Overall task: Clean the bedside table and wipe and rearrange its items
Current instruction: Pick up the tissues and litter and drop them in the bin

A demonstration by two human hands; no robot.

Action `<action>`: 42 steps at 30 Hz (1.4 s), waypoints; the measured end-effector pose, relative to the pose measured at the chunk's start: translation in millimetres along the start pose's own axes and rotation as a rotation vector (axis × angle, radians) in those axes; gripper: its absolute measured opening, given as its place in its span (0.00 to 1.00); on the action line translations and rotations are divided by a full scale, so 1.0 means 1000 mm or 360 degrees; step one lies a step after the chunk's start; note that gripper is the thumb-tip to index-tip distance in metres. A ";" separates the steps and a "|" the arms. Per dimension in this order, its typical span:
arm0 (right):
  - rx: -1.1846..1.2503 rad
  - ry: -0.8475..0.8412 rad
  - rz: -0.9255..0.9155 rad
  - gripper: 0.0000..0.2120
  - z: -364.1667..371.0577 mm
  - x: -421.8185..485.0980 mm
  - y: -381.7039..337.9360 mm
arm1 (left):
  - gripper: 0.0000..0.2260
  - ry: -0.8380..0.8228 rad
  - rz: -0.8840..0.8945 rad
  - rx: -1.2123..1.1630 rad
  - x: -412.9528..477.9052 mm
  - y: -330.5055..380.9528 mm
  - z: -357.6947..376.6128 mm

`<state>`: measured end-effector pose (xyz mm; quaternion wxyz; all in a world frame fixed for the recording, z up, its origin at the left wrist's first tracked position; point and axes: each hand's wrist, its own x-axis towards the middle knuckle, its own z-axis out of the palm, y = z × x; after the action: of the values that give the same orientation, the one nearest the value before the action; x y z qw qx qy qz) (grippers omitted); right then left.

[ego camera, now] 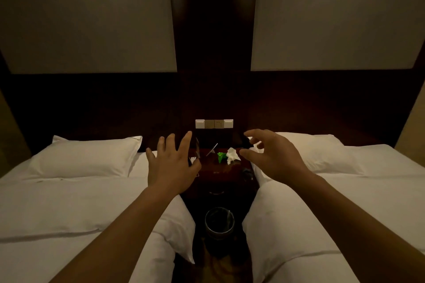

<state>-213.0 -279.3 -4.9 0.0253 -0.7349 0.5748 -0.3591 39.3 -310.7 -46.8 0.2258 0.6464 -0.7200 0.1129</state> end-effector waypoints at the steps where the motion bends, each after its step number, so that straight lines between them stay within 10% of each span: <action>1: 0.0019 -0.0017 0.0006 0.25 0.008 0.013 0.012 | 0.34 -0.0011 -0.0010 0.0007 0.013 0.000 0.011; 23: 0.0094 -0.0369 0.0168 0.23 0.171 0.248 0.165 | 0.33 -0.0306 -0.0151 0.0019 0.238 -0.042 0.221; 42: 0.0069 -0.0740 0.0662 0.17 0.402 0.346 0.307 | 0.33 -0.1123 -0.0221 -0.0010 0.321 -0.142 0.501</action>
<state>-214.8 -832.9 -268.5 0.2448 -0.6633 0.6837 -0.1807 69.4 -840.9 -350.7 -0.0276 0.6923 -0.7083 -0.1352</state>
